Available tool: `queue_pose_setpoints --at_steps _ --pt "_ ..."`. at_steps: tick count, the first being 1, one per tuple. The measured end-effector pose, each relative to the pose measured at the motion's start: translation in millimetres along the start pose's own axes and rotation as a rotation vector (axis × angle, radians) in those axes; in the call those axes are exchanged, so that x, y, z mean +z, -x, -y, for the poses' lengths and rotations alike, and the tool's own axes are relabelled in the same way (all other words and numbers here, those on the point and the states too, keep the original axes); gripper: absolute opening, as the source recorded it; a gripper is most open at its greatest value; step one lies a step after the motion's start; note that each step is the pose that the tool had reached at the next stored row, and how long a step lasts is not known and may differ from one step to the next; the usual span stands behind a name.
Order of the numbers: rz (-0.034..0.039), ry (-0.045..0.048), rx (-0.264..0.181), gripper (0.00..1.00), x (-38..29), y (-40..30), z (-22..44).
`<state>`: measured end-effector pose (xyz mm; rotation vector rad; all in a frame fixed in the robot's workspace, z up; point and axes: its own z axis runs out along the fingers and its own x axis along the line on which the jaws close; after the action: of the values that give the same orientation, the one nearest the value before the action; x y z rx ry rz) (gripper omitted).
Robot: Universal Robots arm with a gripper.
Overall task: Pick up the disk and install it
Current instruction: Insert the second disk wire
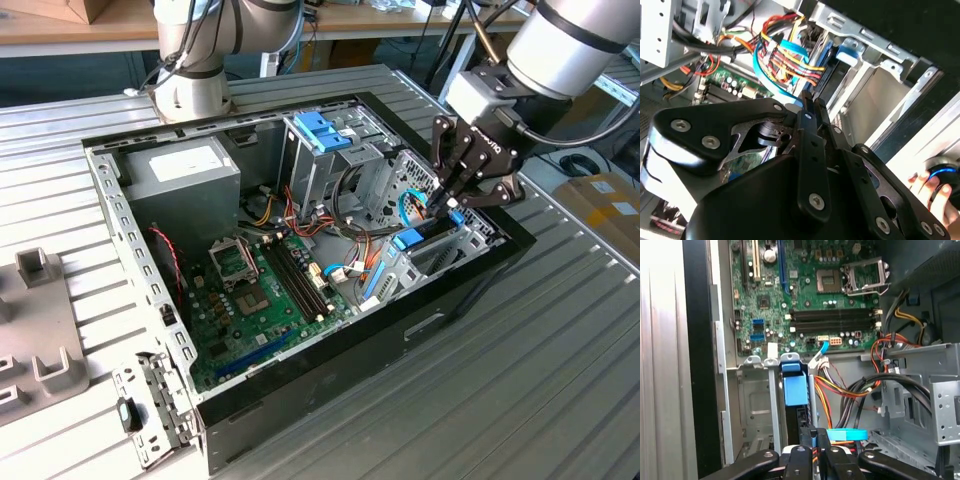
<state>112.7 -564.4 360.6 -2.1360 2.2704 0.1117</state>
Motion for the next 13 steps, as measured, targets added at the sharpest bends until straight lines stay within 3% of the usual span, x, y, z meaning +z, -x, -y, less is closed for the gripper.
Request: queue_pose_setpoints --at_steps 1,2,10,13 --pt "0.001 -0.0168 -0.001 0.16 0.2 0.0 0.0" --pt "0.001 -0.0181 -0.001 0.16 0.2 0.0 0.1" --pt "0.0015 -0.0186 -0.003 0.16 0.5 -2.0 -1.8" --pt "0.0006 -0.0168 -0.03 0.16 0.5 -2.2 -1.9"
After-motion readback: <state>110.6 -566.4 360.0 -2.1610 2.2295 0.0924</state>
